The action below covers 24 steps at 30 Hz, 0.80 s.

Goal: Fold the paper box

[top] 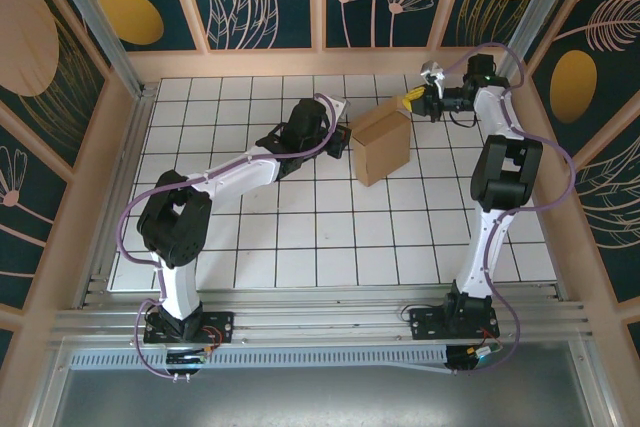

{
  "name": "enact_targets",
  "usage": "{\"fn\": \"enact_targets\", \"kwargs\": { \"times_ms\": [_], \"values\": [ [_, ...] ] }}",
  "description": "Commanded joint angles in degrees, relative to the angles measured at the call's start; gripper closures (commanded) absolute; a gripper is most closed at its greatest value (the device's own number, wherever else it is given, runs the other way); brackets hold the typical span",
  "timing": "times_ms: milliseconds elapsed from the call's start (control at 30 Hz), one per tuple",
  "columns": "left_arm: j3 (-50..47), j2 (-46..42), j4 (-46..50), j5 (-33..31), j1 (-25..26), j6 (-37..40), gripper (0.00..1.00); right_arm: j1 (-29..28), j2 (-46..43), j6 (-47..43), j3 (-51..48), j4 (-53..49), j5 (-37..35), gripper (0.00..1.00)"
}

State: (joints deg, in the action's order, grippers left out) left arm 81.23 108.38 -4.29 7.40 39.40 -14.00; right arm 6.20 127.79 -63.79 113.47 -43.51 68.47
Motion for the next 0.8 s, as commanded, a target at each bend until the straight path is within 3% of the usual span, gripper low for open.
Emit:
{"fn": "enact_targets", "kwargs": {
  "times_ms": [0,133,200,367,467,567,767],
  "values": [
    [0.55,0.54,1.03,-0.4,0.33,0.18,1.0,-0.66,0.33,0.37,-0.04,-0.54,0.27,0.94],
    [1.07,0.67,1.21,-3.05,0.33,-1.73,1.0,-1.34,-2.24,2.47,-1.63,-0.95,-0.85,1.0],
    [2.16,1.0,1.76,-5.37,0.33,-2.65,1.0,-2.6,-5.87,8.07,-5.68,2.82,-3.13,1.0],
    [4.49,1.0,2.62,-12.68,0.27,-3.58,1.0,-5.05,-21.42,38.36,-30.01,36.53,-16.13,1.0],
    [4.64,0.37,2.37,-17.99,0.31,-3.32,1.0,-5.71,-30.25,49.06,-43.44,53.33,-19.57,1.0],
    [4.51,-0.55,1.55,-20.63,0.26,-2.76,1.0,-7.24,-37.66,51.92,-52.45,63.12,-21.35,1.0],
    [1.13,-2.48,-2.55,-20.39,0.31,-6.77,1.0,-14.02,-45.85,51.51,-60.84,67.29,-32.84,1.0]
  ]
}}
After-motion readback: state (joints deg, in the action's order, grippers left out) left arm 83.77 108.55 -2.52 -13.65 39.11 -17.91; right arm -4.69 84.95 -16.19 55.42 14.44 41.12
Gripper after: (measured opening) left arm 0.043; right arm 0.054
